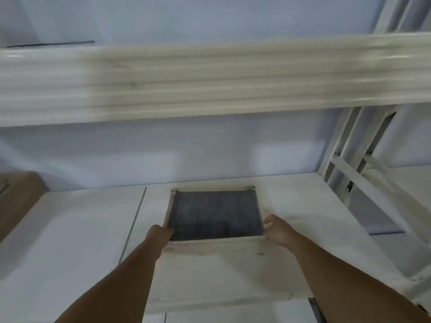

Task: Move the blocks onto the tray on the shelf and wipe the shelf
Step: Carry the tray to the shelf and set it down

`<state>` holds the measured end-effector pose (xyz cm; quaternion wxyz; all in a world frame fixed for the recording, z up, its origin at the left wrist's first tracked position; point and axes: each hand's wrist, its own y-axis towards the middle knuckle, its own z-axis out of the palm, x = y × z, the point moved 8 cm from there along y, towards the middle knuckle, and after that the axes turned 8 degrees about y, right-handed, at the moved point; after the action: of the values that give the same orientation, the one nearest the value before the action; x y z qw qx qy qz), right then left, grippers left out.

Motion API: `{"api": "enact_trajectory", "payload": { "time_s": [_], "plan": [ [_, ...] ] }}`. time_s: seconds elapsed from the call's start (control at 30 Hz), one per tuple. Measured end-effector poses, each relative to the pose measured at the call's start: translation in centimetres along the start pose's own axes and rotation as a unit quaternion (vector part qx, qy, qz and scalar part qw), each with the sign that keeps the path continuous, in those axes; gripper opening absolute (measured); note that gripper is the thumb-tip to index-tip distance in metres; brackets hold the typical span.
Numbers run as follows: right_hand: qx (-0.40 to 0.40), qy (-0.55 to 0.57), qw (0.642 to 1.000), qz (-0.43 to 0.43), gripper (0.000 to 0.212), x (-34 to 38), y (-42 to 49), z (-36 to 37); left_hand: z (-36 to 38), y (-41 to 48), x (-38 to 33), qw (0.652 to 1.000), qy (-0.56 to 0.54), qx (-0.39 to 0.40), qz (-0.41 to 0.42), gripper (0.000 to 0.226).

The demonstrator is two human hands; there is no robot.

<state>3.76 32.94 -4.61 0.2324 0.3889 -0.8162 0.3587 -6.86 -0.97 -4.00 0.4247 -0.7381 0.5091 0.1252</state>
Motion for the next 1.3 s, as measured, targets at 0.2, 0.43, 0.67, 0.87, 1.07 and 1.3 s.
{"api": "enact_trajectory", "payload": {
  "time_s": [0.2, 0.43, 0.67, 0.87, 1.07, 1.3],
  "plan": [
    [-0.081, 0.224, 0.964, 0.117, 0.028, -2.2, -0.6, -0.2, -0.1, 0.9, 1.6, 0.986, -0.150, 0.060, -0.038, 0.025],
    [-0.088, 0.447, 0.876, 0.161, 0.010, -2.7, -4.5, 0.0, 1.3, -0.4, -0.6, 0.963, -0.237, 0.132, 0.006, 0.028],
    [-0.209, 0.496, 0.829, 0.149, 0.024, -4.5, -8.6, -2.9, 2.9, -2.5, -5.3, 0.963, -0.195, 0.157, 0.101, 0.035],
    [-0.320, 0.490, 0.798, 0.146, 0.032, -9.1, -15.3, -5.2, 7.3, -6.2, -8.2, 0.941, -0.172, 0.236, 0.170, 0.036],
    [-0.413, 0.515, 0.728, 0.184, 0.028, -15.2, -24.1, -5.5, 14.1, -11.1, -7.9, 0.915, -0.119, 0.339, 0.184, 0.035],
    [-0.508, 0.543, 0.635, 0.209, 0.029, -21.3, -34.9, -6.7, 20.4, -19.6, -8.1, 0.878, -0.061, 0.429, 0.201, 0.029]
  ]
}}
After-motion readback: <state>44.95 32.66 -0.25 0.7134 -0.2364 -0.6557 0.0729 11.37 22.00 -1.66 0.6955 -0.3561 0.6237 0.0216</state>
